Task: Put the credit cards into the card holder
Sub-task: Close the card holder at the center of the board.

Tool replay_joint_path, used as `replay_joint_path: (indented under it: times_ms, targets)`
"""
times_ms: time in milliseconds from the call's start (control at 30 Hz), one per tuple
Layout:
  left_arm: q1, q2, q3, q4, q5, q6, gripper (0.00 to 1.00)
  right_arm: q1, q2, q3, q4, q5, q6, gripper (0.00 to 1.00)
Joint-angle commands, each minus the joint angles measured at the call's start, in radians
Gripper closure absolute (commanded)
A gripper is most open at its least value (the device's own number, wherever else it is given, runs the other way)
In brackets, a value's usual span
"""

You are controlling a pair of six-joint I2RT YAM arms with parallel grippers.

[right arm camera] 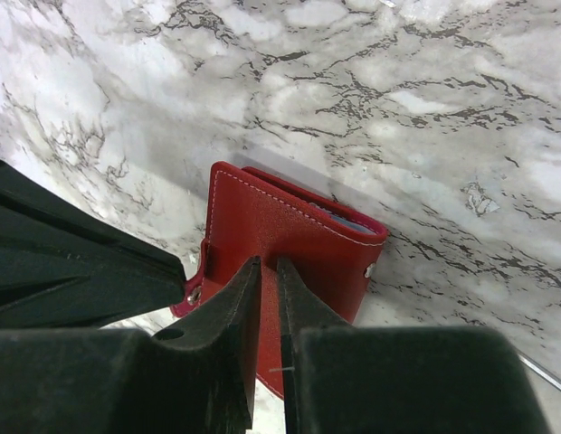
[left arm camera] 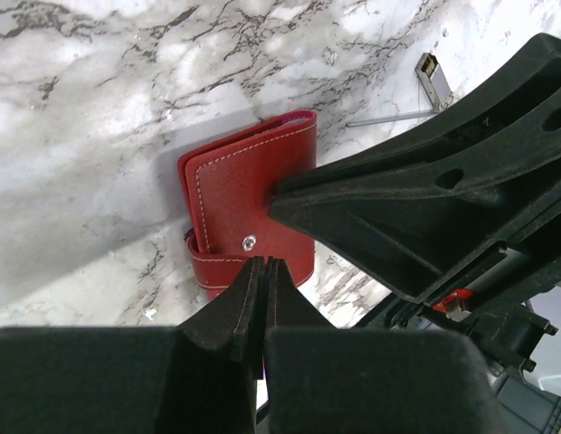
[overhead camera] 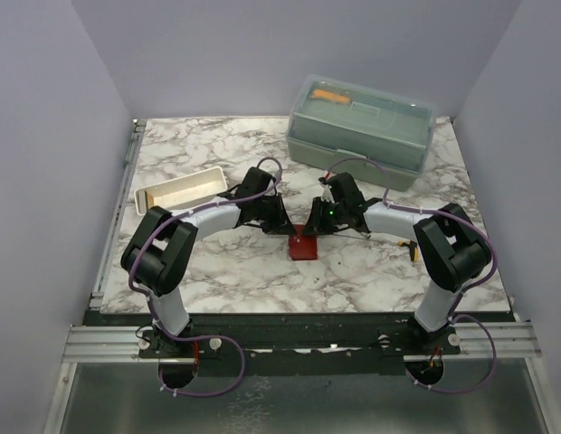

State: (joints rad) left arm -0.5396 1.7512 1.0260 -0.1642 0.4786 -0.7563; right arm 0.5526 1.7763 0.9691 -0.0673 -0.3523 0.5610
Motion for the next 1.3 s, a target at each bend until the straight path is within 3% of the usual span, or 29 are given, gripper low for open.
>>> replay_joint_path:
  times_ms: [0, 333, 1267]
  targets:
    - [-0.011, 0.039, 0.049, -0.020, 0.000, 0.029, 1.00, 0.003, 0.021, -0.043, 0.000, -0.015, 0.013, 0.83]
    - [-0.037, 0.066, 0.080, -0.086, -0.055, 0.072, 1.00, 0.003, 0.034, -0.038, -0.001, -0.020, 0.017, 0.84]
    - [-0.082, 0.087, 0.101, -0.080, -0.151, 0.038, 1.00, 0.003, 0.051, -0.056, 0.018, -0.038, 0.031, 0.85]
